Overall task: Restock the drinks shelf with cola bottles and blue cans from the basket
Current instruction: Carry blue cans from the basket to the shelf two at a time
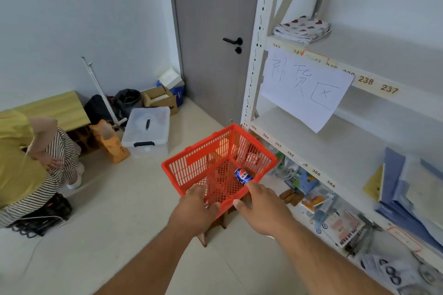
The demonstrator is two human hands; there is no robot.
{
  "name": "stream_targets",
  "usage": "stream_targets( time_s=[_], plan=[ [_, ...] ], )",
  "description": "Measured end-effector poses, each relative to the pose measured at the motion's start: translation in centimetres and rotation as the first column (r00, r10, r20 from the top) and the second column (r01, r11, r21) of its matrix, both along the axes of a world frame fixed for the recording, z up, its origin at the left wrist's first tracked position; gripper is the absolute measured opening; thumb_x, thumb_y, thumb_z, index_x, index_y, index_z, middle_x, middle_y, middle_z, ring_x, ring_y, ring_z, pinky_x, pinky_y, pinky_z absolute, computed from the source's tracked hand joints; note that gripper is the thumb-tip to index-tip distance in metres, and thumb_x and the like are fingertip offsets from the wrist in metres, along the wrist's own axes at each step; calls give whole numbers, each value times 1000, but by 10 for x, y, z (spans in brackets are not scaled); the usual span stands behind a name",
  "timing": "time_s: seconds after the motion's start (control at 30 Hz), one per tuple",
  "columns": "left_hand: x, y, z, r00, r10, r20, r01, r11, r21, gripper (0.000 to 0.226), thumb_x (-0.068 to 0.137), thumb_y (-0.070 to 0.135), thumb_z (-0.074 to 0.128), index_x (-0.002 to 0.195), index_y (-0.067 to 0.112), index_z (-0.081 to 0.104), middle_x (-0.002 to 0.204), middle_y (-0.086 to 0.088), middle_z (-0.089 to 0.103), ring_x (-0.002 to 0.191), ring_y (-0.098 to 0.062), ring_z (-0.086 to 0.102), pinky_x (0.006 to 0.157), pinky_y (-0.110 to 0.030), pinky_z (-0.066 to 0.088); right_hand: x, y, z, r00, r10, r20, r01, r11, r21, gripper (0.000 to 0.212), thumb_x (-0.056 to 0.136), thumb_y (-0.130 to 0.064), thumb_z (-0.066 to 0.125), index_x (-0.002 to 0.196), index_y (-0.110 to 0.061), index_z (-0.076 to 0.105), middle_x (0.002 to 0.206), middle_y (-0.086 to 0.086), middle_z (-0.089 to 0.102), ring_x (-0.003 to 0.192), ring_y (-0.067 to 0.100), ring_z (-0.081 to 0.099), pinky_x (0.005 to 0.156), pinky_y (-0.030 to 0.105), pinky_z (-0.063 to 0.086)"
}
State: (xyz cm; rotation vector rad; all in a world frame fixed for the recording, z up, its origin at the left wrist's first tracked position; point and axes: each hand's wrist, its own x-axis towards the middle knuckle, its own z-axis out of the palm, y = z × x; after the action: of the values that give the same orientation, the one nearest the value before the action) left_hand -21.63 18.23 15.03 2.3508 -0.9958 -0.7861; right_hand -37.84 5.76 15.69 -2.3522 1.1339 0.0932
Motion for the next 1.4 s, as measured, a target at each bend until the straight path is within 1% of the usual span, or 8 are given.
stream_targets(
  time_s=[0.1,0.43,0.67,0.8,0.93,1.17,1.27,1.4],
  plan=[
    [1,-29,-2,999,42,6,-42,999,23,61,98,41,65,152,25,44,149,4,50,133,-21,51,103,-36,48,6,-40,-4,1000,18,19,-19,1000,22,62,98,-65,50,146,-26,42,144,-1,53,130,22,51,104,43,49],
    [31,-68,-54,952,269,-149,-253,960,116,54,93,48,67,141,28,51,141,5,57,113,-23,62,90,-44,61,43,-127,-50,992,100,-79,-93,992,86,62,98,-62,52,143,-19,47,140,5,56,124,27,53,98,42,49],
    [76,-102,-125,845,439,-305,-407,898,166,48,98,34,67,139,20,50,126,3,64,92,-17,59,78,-30,49,102,-168,-99,978,105,-183,-84,989,118,59,95,-61,56,136,-19,52,128,5,62,115,28,60,93,40,52],
    [92,-122,-168,760,513,-400,-460,859,227,36,99,31,66,131,23,50,97,11,63,69,-2,58,52,-13,42,127,-196,-132,960,84,-268,-46,988,146,54,91,-61,59,129,-22,56,112,1,68,98,24,66,80,37,54],
    [100,-136,-212,673,589,-447,-496,808,317,38,93,31,68,125,13,58,94,5,71,65,-4,68,45,-13,44,148,-227,-163,945,65,-321,-14,987,158,56,81,-61,64,123,-24,60,109,1,70,97,27,68,85,41,57],
    [102,-166,-276,453,792,-410,-641,609,468,39,85,21,76,116,6,59,93,-10,72,70,-20,68,54,-26,46,178,-285,-241,910,58,-410,12,986,164,63,79,-44,81,131,-15,59,120,9,70,109,33,69,85,35,54],
    [100,-176,-307,408,853,-325,-672,522,526,36,84,19,77,109,7,54,94,-14,71,75,-30,69,61,-30,48,180,-304,-278,884,49,-466,45,981,189,64,80,-37,83,133,-12,58,123,12,69,111,34,68,84,34,50],
    [95,-183,-343,388,895,-222,-682,440,584,54,81,20,78,125,0,53,115,-22,68,96,-38,69,75,-38,56,181,-324,-316,859,7,-513,106,976,190,58,78,-29,84,127,-7,61,122,16,71,110,35,70,82,34,50]
  ],
)
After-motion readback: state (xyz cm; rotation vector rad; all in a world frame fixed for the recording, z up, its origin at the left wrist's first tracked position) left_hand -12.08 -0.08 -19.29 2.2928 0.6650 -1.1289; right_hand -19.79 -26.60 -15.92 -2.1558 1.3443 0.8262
